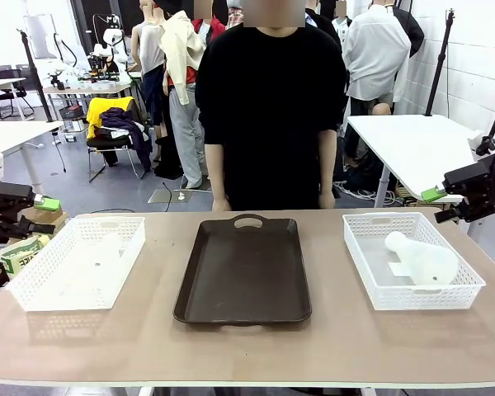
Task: Prepare the laboratory tools.
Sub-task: Pick up the Big flask that the person points to.
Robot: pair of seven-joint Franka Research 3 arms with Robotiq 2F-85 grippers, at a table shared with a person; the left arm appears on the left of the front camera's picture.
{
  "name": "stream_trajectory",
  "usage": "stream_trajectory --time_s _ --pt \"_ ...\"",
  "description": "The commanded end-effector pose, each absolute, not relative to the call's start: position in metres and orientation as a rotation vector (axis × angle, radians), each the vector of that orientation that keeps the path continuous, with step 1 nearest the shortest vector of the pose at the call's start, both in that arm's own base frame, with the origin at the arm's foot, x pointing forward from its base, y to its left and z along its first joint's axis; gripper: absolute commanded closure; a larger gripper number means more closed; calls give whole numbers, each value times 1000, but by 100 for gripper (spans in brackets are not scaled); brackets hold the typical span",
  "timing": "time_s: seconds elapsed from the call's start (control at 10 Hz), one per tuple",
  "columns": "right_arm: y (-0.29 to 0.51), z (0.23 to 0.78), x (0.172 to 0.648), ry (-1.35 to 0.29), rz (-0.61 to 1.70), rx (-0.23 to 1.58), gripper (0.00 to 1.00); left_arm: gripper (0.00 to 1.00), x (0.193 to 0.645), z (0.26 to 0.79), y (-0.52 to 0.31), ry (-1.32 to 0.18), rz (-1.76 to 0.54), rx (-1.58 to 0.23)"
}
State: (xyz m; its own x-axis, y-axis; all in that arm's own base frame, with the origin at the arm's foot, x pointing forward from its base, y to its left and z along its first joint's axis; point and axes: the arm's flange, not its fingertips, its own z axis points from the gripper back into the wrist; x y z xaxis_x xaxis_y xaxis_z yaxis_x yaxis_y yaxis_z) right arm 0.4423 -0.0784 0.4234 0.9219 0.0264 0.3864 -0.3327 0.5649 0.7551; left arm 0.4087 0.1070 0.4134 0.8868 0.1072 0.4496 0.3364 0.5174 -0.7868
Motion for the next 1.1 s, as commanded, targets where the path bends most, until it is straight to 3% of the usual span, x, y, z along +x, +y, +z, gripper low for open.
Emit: stream_trajectory --time_s 0.0,1.0 --pt "-77 424 442 -351 221 956 0 0 409 414 109 -494 -146 -1034" --pt "-77 424 442 -351 221 956 0 0 409 414 109 -494 -146 -1034"
